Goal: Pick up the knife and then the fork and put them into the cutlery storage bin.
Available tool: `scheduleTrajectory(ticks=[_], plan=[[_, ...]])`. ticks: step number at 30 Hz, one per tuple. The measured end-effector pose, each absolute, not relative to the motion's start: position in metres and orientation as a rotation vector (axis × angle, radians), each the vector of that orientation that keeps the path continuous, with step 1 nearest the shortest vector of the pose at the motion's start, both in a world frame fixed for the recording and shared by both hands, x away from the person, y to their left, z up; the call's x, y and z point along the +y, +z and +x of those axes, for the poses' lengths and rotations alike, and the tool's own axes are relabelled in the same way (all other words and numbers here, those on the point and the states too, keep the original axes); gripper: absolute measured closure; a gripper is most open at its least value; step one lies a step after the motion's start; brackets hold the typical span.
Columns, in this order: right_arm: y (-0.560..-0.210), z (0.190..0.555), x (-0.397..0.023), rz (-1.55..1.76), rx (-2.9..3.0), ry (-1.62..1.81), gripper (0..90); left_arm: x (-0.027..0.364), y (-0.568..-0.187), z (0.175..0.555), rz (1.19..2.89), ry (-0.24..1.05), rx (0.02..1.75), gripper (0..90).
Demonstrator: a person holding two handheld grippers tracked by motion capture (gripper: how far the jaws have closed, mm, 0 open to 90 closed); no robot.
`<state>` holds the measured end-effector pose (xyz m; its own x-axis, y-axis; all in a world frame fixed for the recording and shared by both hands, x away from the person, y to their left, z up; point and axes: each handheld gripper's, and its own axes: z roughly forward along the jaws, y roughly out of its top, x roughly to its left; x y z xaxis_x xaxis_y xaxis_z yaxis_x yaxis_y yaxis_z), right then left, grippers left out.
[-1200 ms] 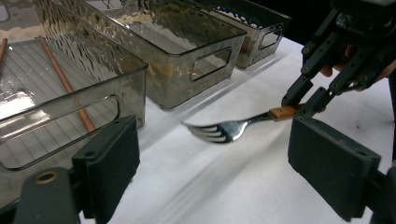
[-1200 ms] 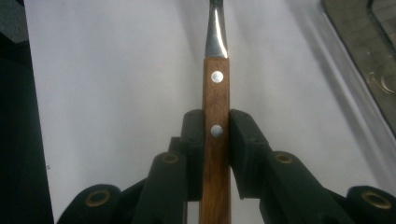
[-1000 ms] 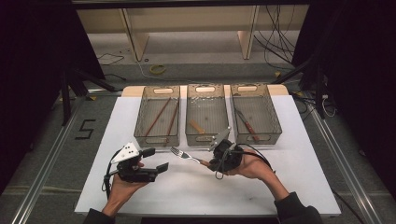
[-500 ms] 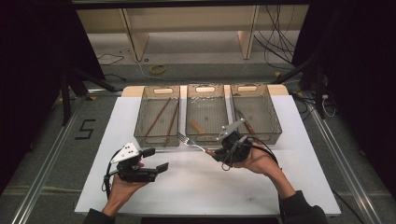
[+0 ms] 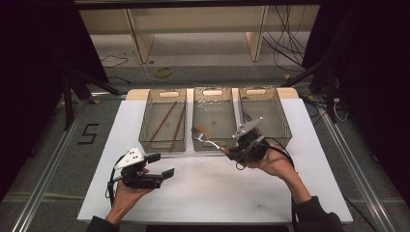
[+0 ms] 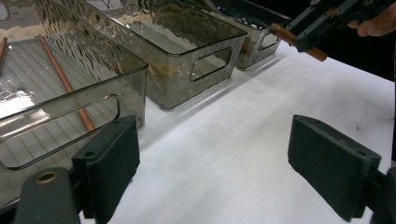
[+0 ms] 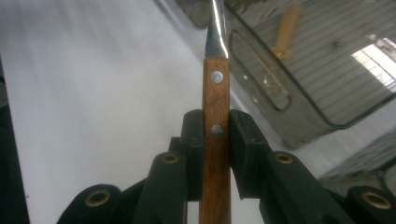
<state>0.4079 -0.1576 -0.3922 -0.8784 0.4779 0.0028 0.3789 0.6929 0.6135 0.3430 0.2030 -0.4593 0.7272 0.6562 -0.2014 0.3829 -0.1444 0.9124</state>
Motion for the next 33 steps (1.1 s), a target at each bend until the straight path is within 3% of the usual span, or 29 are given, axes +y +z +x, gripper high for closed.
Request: scheduleTrajectory(ticks=[33], plan=[[-0.376, 0.456, -0.234, 1.068, 2.454, 1.009, 77.2, 0.203, -0.461, 0.345, 1.764, 0.289, 0.836, 16.0]])
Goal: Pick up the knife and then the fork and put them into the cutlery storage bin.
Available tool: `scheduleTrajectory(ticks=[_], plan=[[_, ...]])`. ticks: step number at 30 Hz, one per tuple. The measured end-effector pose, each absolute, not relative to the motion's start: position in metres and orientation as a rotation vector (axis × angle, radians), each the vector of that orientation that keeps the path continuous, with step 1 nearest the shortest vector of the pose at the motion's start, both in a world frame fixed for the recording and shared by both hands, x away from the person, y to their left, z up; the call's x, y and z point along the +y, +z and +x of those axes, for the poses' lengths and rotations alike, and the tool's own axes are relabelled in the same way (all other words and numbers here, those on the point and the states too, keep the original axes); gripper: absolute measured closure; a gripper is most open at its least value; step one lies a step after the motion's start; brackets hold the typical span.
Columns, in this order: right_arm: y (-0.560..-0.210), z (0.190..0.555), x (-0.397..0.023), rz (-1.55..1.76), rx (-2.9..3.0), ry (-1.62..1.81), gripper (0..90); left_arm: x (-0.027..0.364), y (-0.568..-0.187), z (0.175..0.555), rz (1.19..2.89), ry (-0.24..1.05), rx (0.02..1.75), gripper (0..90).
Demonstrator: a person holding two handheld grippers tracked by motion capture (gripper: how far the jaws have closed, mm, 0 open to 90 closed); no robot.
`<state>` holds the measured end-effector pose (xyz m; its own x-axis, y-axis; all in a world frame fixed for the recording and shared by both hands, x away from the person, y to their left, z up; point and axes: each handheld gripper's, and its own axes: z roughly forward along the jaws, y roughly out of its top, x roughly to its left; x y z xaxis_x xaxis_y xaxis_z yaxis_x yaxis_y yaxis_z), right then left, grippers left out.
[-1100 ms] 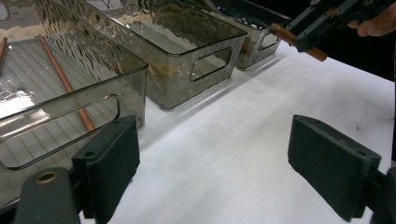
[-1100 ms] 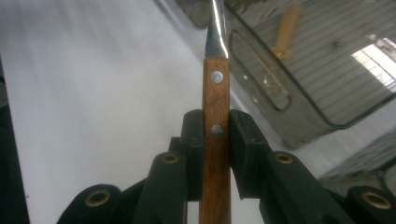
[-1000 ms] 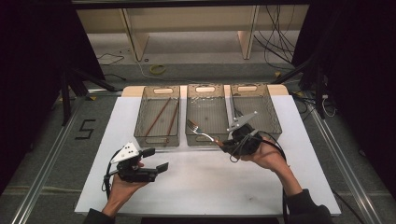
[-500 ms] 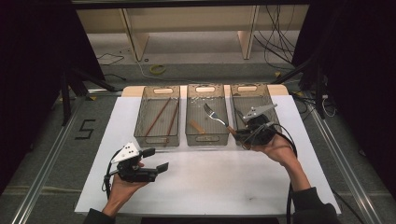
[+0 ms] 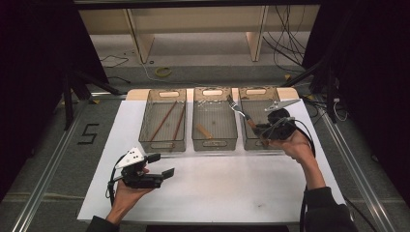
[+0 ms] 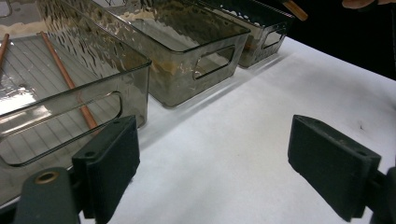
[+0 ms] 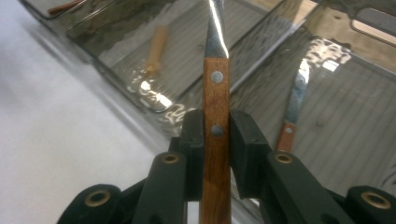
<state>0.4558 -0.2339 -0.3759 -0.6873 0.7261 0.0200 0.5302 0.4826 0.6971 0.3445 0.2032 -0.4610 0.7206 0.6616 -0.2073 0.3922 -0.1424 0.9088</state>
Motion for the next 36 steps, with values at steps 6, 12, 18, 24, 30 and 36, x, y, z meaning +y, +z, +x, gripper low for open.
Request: scheduleTrajectory(ticks=[6, 12, 18, 24, 30, 36], plan=[[-0.373, 0.466, -0.241, 1.112, 2.423, 0.990, 77.3, 0.204, -0.461, 0.345, 1.769, 0.290, 0.832, 16.0], [-0.370, 0.475, -0.243, 1.137, 2.403, 0.974, 77.2, 0.203, -0.461, 0.344, 1.767, 0.291, 0.830, 16.0], [-0.369, 0.487, -0.247, 1.181, 2.384, 0.947, 77.2, 0.203, -0.461, 0.345, 1.768, 0.290, 0.830, 16.0], [-0.369, 0.497, -0.248, 1.214, 2.372, 0.893, 77.2, 0.203, -0.461, 0.345, 1.769, 0.289, 0.830, 16.0], [-0.369, 0.504, -0.248, 1.248, 2.366, 0.849, 77.2, 0.203, -0.461, 0.345, 1.769, 0.289, 0.831, 16.1], [-0.372, 0.512, -0.252, 1.292, 2.344, 0.803, 77.2, 0.202, -0.461, 0.345, 1.769, 0.289, 0.829, 16.1]])
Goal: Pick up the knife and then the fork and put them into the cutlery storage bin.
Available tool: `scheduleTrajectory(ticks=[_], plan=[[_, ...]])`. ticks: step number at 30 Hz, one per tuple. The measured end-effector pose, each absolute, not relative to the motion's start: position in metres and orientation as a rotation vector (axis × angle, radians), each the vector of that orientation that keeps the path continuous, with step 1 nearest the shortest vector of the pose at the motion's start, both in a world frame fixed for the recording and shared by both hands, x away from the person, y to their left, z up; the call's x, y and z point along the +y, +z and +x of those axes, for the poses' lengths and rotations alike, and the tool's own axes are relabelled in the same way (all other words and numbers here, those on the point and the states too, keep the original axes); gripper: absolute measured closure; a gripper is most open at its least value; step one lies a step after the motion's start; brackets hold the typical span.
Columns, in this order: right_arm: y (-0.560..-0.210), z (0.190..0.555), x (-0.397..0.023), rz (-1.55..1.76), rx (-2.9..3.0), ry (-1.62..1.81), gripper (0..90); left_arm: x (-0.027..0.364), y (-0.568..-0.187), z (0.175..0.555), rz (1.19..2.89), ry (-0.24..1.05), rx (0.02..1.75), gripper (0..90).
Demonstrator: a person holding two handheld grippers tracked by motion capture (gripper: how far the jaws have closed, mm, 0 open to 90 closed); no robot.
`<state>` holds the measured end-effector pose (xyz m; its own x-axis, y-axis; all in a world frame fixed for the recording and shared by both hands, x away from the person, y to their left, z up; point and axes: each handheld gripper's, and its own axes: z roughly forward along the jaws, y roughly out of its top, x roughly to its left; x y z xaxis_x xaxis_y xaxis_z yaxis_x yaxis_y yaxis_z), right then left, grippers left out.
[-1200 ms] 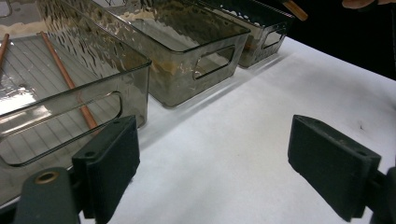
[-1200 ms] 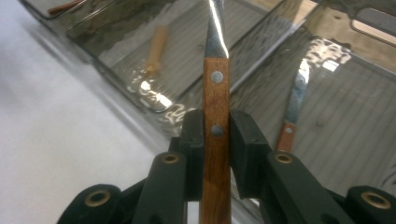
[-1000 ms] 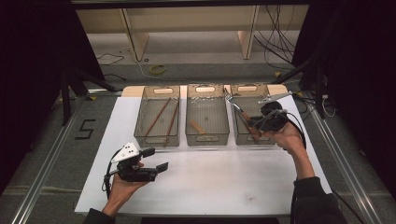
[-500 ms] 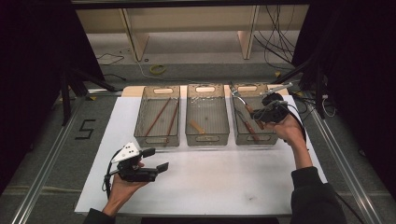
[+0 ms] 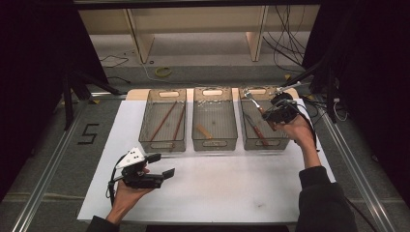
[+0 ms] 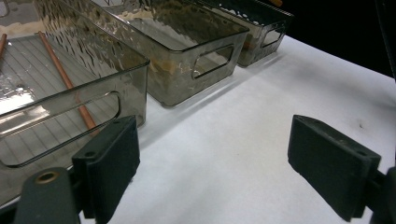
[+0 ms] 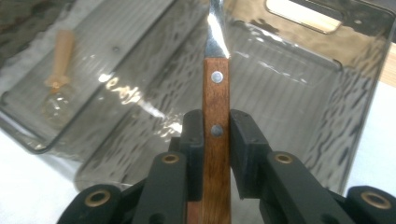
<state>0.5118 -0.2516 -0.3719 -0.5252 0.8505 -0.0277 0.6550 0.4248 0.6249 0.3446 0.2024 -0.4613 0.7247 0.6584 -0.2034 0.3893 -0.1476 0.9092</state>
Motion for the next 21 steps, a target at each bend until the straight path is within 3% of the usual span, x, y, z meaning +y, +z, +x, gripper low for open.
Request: scheduleTrajectory(ticks=[21], plan=[[-0.385, 0.526, -0.260, 1.409, 2.317, 0.709, 77.1, 0.202, -0.461, 0.345, 1.768, 0.289, 0.829, 16.0]])
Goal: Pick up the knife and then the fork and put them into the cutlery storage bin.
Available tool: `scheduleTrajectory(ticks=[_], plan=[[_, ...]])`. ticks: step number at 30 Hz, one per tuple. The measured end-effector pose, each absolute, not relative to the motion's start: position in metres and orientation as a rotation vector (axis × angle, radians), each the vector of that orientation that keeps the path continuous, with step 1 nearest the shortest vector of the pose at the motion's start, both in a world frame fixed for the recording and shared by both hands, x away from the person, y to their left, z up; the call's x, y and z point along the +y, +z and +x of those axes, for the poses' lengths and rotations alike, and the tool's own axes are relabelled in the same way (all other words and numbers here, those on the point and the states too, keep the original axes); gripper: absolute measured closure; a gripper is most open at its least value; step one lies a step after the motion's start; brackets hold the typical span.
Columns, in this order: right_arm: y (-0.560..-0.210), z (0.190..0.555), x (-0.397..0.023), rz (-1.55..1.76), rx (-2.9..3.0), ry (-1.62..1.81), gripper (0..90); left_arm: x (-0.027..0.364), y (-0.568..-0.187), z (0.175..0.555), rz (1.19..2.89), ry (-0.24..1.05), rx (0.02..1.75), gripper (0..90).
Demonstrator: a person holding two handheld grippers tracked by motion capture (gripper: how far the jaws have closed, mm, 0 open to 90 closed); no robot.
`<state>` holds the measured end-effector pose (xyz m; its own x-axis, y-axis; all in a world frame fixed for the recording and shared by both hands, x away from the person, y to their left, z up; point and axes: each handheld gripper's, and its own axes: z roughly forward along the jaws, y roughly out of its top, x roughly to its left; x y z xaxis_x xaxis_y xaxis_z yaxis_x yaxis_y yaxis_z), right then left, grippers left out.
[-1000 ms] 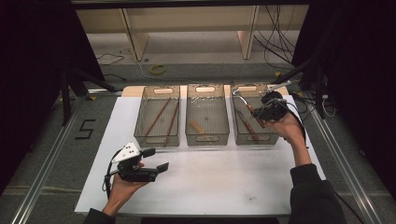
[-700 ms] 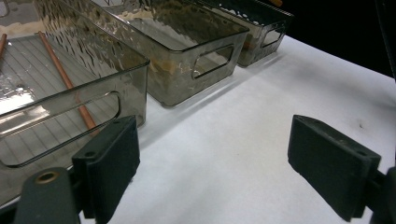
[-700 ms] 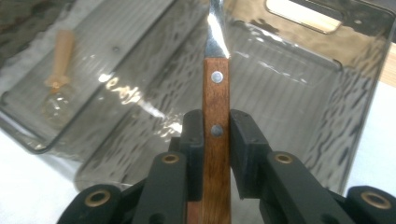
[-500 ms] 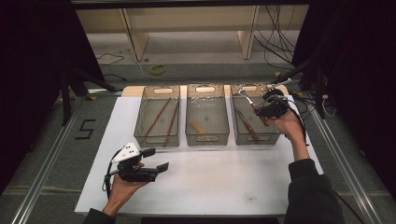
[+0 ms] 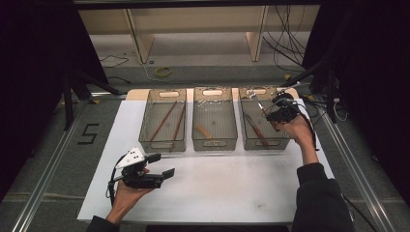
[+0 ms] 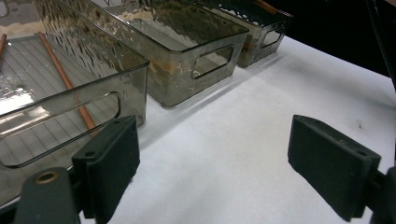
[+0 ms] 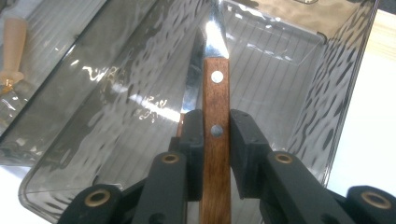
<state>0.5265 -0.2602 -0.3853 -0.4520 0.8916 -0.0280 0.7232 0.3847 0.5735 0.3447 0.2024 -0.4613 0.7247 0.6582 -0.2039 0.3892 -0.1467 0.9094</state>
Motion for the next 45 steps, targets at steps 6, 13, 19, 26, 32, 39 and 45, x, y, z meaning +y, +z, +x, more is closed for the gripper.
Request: scheduleTrajectory(ticks=[6, 13, 19, 26, 32, 39, 45], plan=[[-0.390, 0.528, -0.263, 1.442, 2.319, 0.679, 77.1, 0.202, -0.461, 0.345, 1.768, 0.288, 0.829, 16.0], [-0.395, 0.529, -0.262, 1.458, 2.336, 0.653, 77.0, 0.203, -0.461, 0.345, 1.768, 0.288, 0.830, 16.0], [-0.403, 0.530, -0.261, 1.472, 2.351, 0.624, 76.9, 0.203, -0.461, 0.345, 1.768, 0.289, 0.831, 16.1], [-0.406, 0.531, -0.258, 1.486, 2.358, 0.608, 75.7, 0.203, -0.461, 0.345, 1.768, 0.287, 0.831, 16.0], [-0.403, 0.531, -0.258, 1.490, 2.375, 0.663, 62.6, 0.203, -0.461, 0.345, 1.768, 0.287, 0.830, 16.0], [-0.396, 0.525, -0.256, 1.471, 2.372, 0.770, 54.5, 0.202, -0.461, 0.345, 1.769, 0.284, 0.827, 16.0], [-0.388, 0.516, -0.248, 1.427, 2.374, 0.864, 49.0, 0.202, -0.461, 0.345, 1.769, 0.284, 0.827, 16.0]])
